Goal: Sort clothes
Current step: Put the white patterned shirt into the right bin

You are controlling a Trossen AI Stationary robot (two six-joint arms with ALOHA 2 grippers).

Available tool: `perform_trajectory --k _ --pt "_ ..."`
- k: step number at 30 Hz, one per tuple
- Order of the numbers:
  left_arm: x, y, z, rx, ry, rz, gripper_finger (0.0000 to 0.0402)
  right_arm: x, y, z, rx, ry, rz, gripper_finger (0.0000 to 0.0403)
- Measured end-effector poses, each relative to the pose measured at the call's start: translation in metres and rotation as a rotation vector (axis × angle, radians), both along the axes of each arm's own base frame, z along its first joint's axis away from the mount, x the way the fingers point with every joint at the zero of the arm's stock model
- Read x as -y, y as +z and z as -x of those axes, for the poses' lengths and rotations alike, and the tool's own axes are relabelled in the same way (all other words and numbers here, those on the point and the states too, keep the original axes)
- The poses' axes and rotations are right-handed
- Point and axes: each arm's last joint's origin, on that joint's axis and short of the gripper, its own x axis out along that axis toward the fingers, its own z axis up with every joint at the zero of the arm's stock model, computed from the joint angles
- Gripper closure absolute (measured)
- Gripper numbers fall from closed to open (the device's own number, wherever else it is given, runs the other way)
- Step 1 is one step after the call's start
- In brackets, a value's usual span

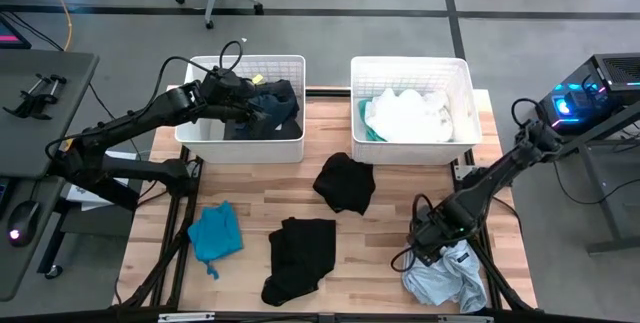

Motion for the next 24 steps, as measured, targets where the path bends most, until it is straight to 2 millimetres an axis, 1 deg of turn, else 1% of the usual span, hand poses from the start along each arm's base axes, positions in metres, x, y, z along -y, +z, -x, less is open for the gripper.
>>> perform_trajectory --k 5,11,14,17,20,24 --pt "0.000 0.000 0.000 0.001 0.002 0.002 0.0182 0.000 -0.028 0.002 0.014 -0.006 -0.063 0.0089" --pt "0.000 0.000 0.000 0.006 0.012 0.012 0.0182 0.006 -0.063 0.005 0.133 -0.040 -0.020 0.0089" --pt "0.000 0.000 0.000 0.005 0.012 0.012 0.0182 0.010 -0.079 0.010 0.101 -0.078 -0.028 0.0089" --pt "0.000 0.000 0.000 0.006 0.012 0.012 0.0182 0.010 -0.089 0.016 0.070 -0.074 -0.039 0.0094" --pt "0.000 0.000 0.000 0.005 0.012 0.012 0.0182 0.008 -0.093 0.018 0.069 -0.057 -0.042 0.0116" --pt "0.000 0.000 0.000 0.005 0.012 0.012 0.0182 0.004 -0.095 0.019 0.096 -0.045 -0.024 0.0171"
